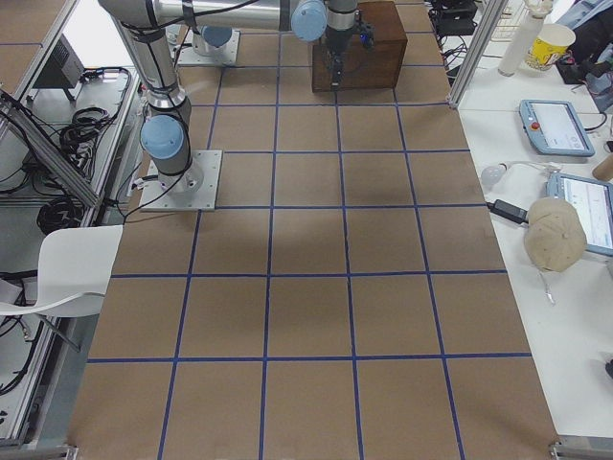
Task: Open drawer and put corn inside
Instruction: 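Pull the drawer open away from the cabinet with the left gripper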
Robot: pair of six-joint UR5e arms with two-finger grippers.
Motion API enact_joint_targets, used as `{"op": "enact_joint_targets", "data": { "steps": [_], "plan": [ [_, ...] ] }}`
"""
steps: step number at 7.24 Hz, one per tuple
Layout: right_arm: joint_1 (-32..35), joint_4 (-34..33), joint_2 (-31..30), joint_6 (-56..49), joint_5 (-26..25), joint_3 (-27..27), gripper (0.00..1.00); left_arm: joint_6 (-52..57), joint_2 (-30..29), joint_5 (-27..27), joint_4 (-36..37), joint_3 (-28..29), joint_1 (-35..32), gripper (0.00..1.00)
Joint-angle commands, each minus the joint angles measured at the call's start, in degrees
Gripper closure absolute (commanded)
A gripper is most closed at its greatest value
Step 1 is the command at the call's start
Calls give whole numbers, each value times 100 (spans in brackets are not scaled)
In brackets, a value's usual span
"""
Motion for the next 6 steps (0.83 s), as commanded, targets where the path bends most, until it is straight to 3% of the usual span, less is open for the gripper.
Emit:
{"op": "enact_joint_targets", "data": {
  "steps": [1,6],
  "plan": [
    [0,3,-4,0,0,0,0,135,-18,20,-5,0,153,0],
    [0,-6,5,0,0,0,0,574,-132,274,-233,386,321,0]
  ]
}}
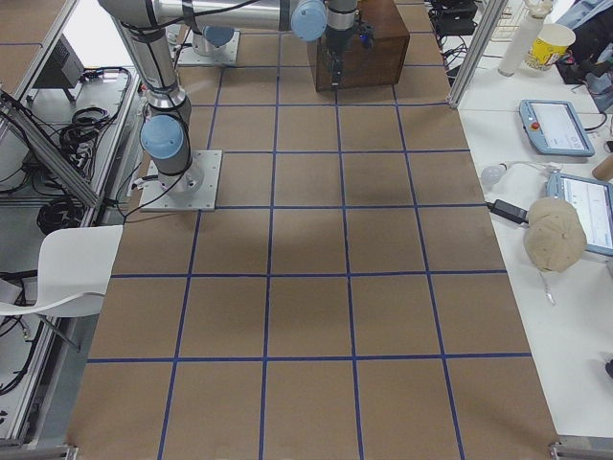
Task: Open drawer and put corn inside
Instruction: 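Release the handle and move the left gripper over the yellow corn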
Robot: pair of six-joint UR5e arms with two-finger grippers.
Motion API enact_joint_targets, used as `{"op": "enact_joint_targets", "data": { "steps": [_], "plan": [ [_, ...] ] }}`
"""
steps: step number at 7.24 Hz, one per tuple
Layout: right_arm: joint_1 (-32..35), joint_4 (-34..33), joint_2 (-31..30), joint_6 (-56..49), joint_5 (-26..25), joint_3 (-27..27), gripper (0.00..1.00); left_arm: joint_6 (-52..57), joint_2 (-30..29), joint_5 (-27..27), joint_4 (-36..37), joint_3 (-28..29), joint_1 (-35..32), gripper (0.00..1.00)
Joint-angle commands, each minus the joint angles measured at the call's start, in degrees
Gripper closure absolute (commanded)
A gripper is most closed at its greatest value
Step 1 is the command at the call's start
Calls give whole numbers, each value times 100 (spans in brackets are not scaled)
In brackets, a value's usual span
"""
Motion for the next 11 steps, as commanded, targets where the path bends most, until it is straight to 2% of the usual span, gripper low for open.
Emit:
{"op": "enact_joint_targets", "data": {
  "steps": [1,5,8,11],
  "plan": [
    [0,6,-5,0,0,0,0,350,-104,230,-77,147,151,0],
    [0,7,-5,0,0,0,0,616,-157,389,-77,260,311,0],
    [0,7,3,0,0,0,0,528,45,442,-191,296,381,0],
    [0,7,3,0,0,0,0,-104,-42,986,-122,481,827,0]
  ]
}}
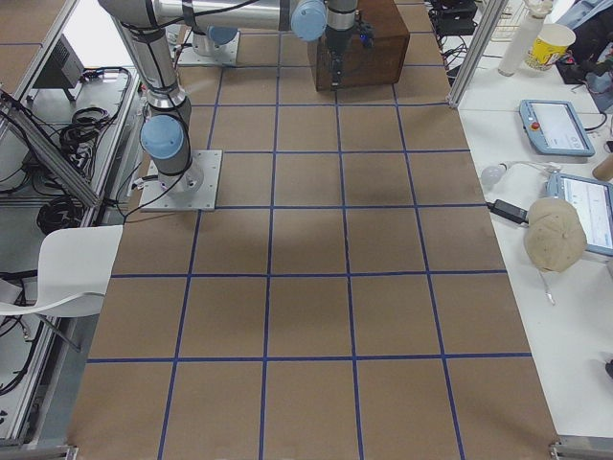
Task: Open drawer and put corn inside
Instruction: 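Release the handle and move the left gripper over the yellow corn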
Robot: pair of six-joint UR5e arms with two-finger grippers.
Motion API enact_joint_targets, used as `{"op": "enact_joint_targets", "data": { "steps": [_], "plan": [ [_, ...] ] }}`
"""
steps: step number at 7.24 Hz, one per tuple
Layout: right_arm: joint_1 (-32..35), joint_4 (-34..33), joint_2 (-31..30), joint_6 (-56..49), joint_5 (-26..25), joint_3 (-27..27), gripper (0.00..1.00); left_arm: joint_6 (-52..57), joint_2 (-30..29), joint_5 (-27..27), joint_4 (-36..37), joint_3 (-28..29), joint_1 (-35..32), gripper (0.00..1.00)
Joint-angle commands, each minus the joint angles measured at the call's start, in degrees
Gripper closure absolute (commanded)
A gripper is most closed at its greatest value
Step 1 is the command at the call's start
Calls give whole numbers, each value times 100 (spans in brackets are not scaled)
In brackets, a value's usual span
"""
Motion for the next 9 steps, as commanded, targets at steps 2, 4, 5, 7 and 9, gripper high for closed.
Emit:
{"op": "enact_joint_targets", "data": {
  "steps": [2,4,5,7,9],
  "plan": [
    [0,-9,6,0,0,0,0,-649,-263,216,1082,-64,523,0],
    [0,-9,-3,0,0,0,0,-2029,-483,454,1141,-144,585,0],
    [0,-9,-3,0,-9,0,0,-2494,-606,445,1176,-162,585,0],
    [0,0,-3,0,0,0,0,-3268,-834,445,1177,-162,585,0],
    [0,0,6,0,0,0,0,-3554,-993,463,1177,-171,585,0]
  ]
}}
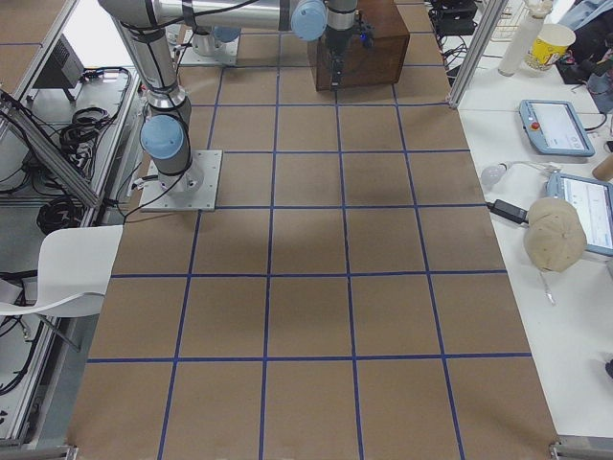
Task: Open drawer and put corn inside
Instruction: 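Grasp the yellow corn cob with the left gripper and lift it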
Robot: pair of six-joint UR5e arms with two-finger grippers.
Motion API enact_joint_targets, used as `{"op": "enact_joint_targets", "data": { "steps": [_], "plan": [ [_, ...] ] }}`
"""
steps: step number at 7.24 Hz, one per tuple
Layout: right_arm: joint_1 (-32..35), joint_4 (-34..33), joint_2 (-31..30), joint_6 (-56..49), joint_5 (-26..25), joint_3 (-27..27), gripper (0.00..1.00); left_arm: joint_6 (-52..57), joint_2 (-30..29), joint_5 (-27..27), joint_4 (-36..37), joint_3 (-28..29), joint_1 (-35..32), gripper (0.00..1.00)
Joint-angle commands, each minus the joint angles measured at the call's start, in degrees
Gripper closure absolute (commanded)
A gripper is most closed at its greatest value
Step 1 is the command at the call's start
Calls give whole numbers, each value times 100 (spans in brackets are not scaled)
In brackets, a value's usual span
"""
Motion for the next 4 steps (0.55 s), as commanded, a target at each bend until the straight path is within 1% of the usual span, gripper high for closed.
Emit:
{"op": "enact_joint_targets", "data": {
  "steps": [1,3,4],
  "plan": [
    [0,1,8,0,0,0,0,-191,-157,9,1,0,9,0],
    [0,1,-1,0,0,0,0,-323,-280,9,9,8,18,0],
    [0,1,7,0,0,0,0,-331,-342,9,175,26,18,8]
  ]
}}
